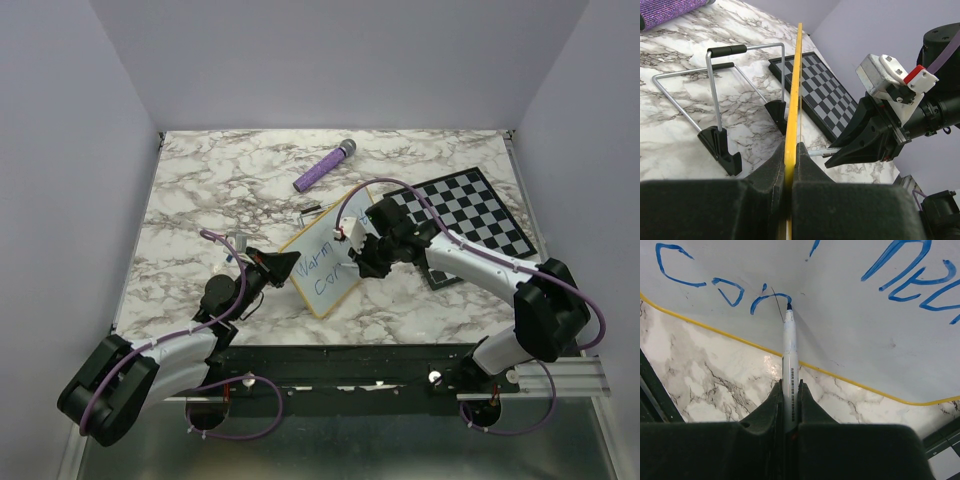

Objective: Write a sentence on the whiteboard

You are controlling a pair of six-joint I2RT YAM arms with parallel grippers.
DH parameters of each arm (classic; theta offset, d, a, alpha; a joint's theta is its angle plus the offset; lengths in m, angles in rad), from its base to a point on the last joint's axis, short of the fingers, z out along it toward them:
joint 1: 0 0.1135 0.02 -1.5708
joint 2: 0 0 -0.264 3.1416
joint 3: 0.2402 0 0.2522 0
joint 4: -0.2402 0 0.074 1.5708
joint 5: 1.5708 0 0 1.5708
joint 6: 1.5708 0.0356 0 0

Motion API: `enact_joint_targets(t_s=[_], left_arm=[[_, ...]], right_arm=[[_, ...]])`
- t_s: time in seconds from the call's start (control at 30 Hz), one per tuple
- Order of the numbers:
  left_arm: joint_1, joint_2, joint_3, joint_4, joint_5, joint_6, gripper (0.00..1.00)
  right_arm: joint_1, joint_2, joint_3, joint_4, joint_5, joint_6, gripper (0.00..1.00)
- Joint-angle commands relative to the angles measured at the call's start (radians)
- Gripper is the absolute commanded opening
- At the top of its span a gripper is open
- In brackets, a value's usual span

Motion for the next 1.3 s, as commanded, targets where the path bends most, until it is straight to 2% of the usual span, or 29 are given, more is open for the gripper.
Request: enact_joint_targets(t_s=[0.0,0.47,0.83,1.27], left_arm=[[-0.003,-0.016,-0.018,0.019,0.031,0.027,0.0],[-0.003,-0.009,-0.013,0.017,0.031,0.033,0.0],[-0.003,-0.006,-0.014,0.023,0.034,0.028,0.0],[-0.003,-0.023,-0.022,0.004,0.036,0.038,0.0]], right_arm=[[-0.008,0.017,-0.014,-0.039,0.002,-0.036,0.01],[-0.006,0.08,0.0,-0.104,-0.03,-0.068,0.01],[-0.052,-0.09,0.014,-0.045,-0.101,-0.042,0.0],[-0.092,-0.125,-0.031,-0.006,-0.174,-0.079,0.01]])
